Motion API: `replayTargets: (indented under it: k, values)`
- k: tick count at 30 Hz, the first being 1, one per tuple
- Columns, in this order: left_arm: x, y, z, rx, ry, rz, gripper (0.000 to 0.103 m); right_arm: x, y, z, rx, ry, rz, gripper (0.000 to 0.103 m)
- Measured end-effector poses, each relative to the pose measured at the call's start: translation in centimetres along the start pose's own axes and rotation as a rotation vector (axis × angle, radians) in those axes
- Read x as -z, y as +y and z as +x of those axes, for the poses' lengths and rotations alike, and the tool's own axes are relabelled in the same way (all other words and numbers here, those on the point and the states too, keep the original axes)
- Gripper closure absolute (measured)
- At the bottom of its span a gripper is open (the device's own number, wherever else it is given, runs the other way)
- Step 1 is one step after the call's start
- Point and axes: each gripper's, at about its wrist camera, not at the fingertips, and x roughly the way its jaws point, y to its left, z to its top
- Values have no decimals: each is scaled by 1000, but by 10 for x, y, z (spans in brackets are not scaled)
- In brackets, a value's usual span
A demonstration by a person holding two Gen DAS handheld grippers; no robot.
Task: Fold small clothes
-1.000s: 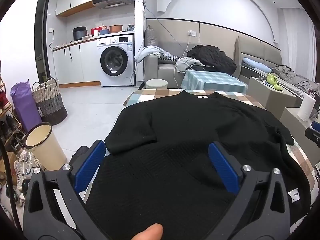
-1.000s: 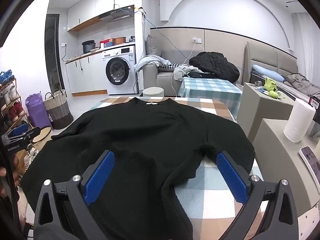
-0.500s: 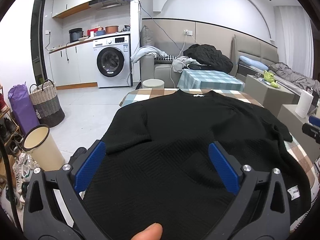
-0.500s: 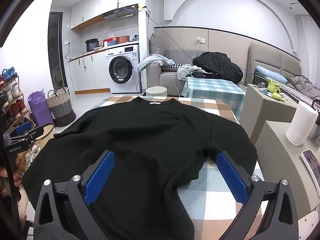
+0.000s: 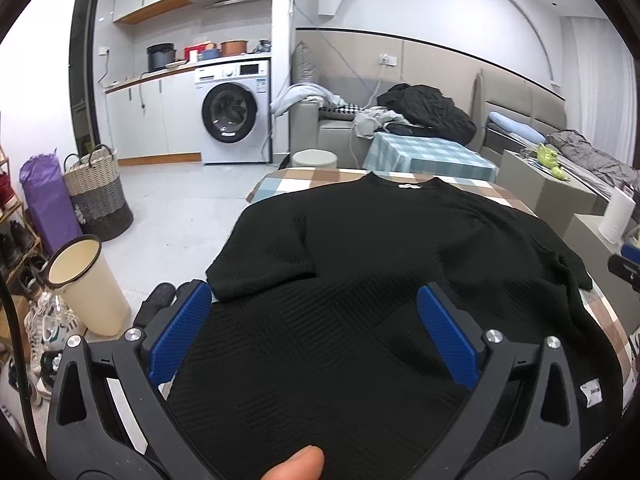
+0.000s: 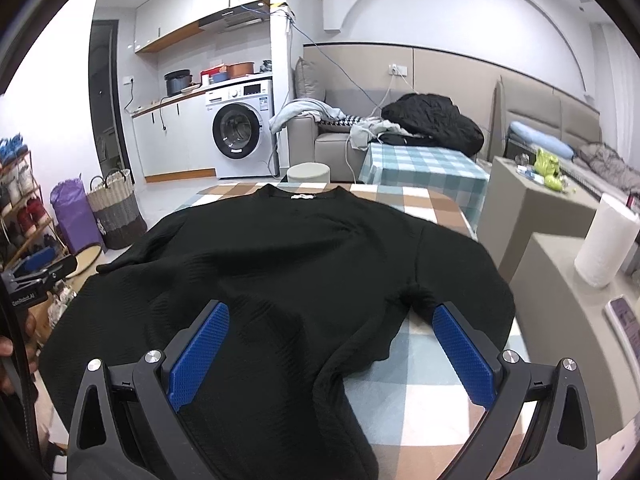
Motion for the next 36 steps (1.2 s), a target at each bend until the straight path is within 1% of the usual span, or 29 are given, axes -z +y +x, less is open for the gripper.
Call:
replayTargets:
  k: [4, 6, 9, 11, 13, 17, 20, 25, 28, 30, 36]
  values:
    - [-3, 3, 2, -9, -8, -15, 1, 4, 0, 5, 19, 4, 15, 0]
    - [-5, 2, 4, -11, -8, -4, 1, 5, 0, 7, 19, 5, 26, 0]
    - [-8, 0, 6, -18, -13, 4, 1, 8, 4, 8, 31, -17, 38, 0]
    - [-11, 0, 8, -10, -11, -2, 1, 10, 7, 11, 29, -31, 25, 0]
    - [-13, 0, 11, 5, -3, -3, 1, 9, 7, 13, 45, -41, 7, 0]
    - [-17, -1, 20, -8, 11, -18, 1, 7, 3, 18, 56, -59, 31, 0]
    - [-17, 0, 25, -12, 21, -45, 1, 6, 3, 25, 32, -45, 37, 0]
    - [-15, 4, 31, -30, 26, -69, 1, 0, 6, 31, 27, -62, -2, 0]
    - [-15, 11, 31, -27, 26, -82, 1, -5, 6, 34, 13, -67, 9, 0]
    - [-15, 14, 29, -49, 20, -74, 1, -5, 5, 36, 3, -58, 23, 0]
    - [-11, 18, 24, -66, -7, -33, 1, -7, 3, 33, 8, -66, 54, 0]
